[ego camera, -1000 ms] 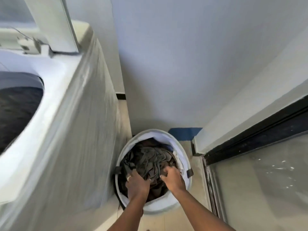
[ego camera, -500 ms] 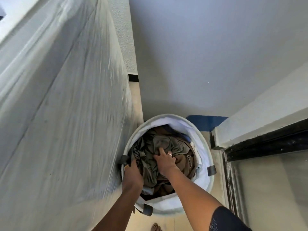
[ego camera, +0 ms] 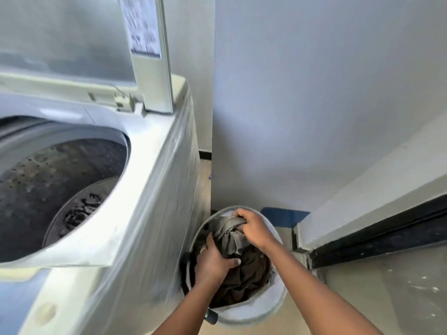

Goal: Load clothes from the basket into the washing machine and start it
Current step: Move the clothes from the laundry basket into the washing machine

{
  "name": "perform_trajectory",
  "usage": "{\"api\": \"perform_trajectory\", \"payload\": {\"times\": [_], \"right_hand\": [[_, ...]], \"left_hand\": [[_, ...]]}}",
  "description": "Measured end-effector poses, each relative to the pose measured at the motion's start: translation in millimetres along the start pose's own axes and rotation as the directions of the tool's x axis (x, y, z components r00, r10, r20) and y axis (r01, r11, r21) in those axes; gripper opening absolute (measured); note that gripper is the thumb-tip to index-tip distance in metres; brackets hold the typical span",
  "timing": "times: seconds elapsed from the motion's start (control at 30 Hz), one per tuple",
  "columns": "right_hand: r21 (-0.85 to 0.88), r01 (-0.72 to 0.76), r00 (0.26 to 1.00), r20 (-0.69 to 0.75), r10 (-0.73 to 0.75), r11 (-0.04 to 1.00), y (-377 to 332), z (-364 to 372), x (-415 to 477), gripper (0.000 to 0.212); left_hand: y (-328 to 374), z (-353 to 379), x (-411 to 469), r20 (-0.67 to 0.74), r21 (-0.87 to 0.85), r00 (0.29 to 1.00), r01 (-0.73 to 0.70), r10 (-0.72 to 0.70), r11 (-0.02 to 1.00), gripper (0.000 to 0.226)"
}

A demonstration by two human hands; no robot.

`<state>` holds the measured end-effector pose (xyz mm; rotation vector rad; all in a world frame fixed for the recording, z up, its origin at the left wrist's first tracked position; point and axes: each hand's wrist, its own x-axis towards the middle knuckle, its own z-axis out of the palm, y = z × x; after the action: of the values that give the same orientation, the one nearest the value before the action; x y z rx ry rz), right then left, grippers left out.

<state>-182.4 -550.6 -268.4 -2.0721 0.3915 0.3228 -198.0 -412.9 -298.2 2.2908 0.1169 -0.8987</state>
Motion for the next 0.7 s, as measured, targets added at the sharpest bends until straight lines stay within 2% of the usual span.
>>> {"api": "perform_trajectory", "payload": {"times": [0.1, 0.17, 0.27, 0.33, 0.4, 0.47, 0.5, 0.53, 0.57, 0.63, 0.7], "right_hand": [[0.056, 0.063, 0.998, -0.031, -0.061, 0.996, -47.1, -38.5, -24.3, 0.039], [0.084, 0.094, 0.993, -0.072, -0.088, 0.992, -79.1, -64.1, -38.8, 0.047], [0.132, 0.121, 0.989, -0.104, -0.108, 0.984, -129.6, -103.1, -65.0, 0.045], [0.143, 0.133, 0.989, -0.087, -0.121, 0.981, -160.9, -121.8, -84.0, 0.038], [0.154, 0.144, 0.989, -0.067, -0.135, 0.977, -191.0, -135.9, -103.9, 0.033], [0.166, 0.161, 0.986, -0.067, -0.151, 0.973, -217.1, -145.7, -121.5, 0.029], [0.178, 0.156, 0.987, -0.073, -0.145, 0.972, -227.3, -149.0, -128.7, 0.027], [0.196, 0.146, 0.987, -0.09, -0.13, 0.97, -236.6, -152.7, -136.3, 0.024], [0.206, 0.133, 0.987, -0.114, -0.112, 0.969, -245.2, -156.0, -144.6, 0.024], [0.211, 0.122, 0.981, -0.175, -0.086, 0.97, -258.2, -162.2, -157.5, 0.028], [0.224, 0.132, 0.972, -0.221, -0.081, 0.966, -271.1, -167.3, -168.1, 0.028]], "left_hand": [[40.1, -29.2, -37.7, -0.148, -0.143, 0.983, -0.129, 0.108, 0.981, 0.084], [67.2, -52.3, -58.8, -0.255, -0.141, 0.938, -0.277, 0.236, 0.95, 0.068], [98.8, -88.5, -94.3, -0.353, -0.157, 0.825, -0.517, 0.441, 0.842, 0.073], [115.3, -110.7, -120.0, -0.34, -0.024, 0.715, -0.656, 0.611, 0.754, 0.078], [134.3, -132.9, -145.5, -0.278, 0.137, 0.563, -0.779, 0.779, 0.612, 0.075], [152.2, -151.3, -166.0, -0.254, 0.257, 0.424, -0.837, 0.87, 0.483, 0.059], [161.5, -159.9, -172.7, -0.278, 0.269, 0.38, -0.851, 0.882, 0.451, 0.047], [172.2, -170.9, -182.0, -0.323, 0.258, 0.358, -0.857, 0.876, 0.445, 0.034], [183.9, -183.4, -193.2, -0.363, 0.221, 0.367, -0.859, 0.857, 0.462, 0.025], [204.0, -204.8, -212.0, -0.384, 0.159, 0.415, -0.85, 0.825, 0.502, 0.017], [219.0, -219.6, -225.3, -0.384, 0.164, 0.421, -0.844, 0.822, 0.51, 0.015]]}}
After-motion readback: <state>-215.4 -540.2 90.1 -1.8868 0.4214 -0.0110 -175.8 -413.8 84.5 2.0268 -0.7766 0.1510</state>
